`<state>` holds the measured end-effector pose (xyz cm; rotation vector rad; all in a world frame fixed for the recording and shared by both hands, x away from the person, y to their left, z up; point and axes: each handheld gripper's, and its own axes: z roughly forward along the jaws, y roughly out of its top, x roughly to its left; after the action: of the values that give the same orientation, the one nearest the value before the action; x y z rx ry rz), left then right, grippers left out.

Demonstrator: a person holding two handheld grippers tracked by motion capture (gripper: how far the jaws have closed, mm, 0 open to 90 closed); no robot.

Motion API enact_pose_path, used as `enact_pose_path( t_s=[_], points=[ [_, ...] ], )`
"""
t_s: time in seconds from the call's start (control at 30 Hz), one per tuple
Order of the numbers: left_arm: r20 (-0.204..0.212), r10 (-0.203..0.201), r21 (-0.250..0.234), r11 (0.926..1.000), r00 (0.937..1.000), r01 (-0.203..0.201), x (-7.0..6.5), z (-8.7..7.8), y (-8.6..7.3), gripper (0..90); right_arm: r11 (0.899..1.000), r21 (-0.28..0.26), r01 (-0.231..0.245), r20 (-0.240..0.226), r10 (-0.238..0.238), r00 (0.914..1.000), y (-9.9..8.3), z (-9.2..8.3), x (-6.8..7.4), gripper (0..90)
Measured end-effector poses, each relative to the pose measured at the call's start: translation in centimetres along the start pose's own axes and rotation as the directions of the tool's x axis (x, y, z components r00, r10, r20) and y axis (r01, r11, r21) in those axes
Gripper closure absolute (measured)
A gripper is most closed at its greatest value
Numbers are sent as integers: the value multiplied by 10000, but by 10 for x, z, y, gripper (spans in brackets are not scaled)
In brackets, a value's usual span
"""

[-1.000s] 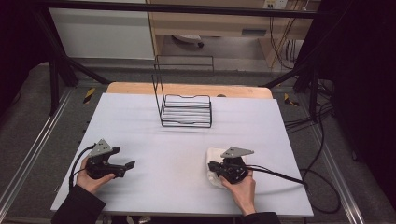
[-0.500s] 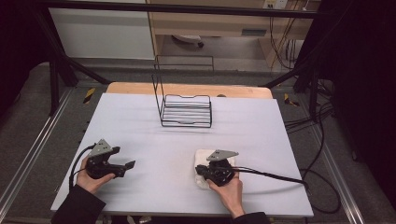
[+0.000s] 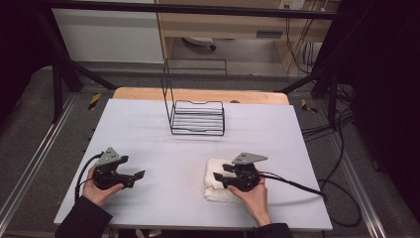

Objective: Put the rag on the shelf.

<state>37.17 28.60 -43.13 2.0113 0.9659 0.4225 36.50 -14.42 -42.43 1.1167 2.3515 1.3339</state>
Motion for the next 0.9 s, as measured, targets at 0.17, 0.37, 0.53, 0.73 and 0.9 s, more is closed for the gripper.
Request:
enact_pose_path(
  t_s=[0.17,0.37,0.53,0.73,0.9],
  points=[
    [60,64,86,9999,10000,-65,-4,3,2,88,9998,-30,-200,618,201,9979,-7,-11,-24,311],
    [102,136,122,9998,9999,-137,-10,6,5,75,9993,209,-310,923,289,9953,-18,-17,-43,180],
    [184,259,186,9995,9995,-262,-16,11,7,71,9973,132,-722,899,708,9934,-22,-22,-55,106],
    [418,434,209,9988,9982,-443,-28,19,16,64,9968,44,-804,897,796,9928,-22,-26,-64,64],
    [572,683,275,9972,9960,-700,-41,28,27,63,9979,124,-631,927,617,9938,-24,-27,-67,47]
  ],
)
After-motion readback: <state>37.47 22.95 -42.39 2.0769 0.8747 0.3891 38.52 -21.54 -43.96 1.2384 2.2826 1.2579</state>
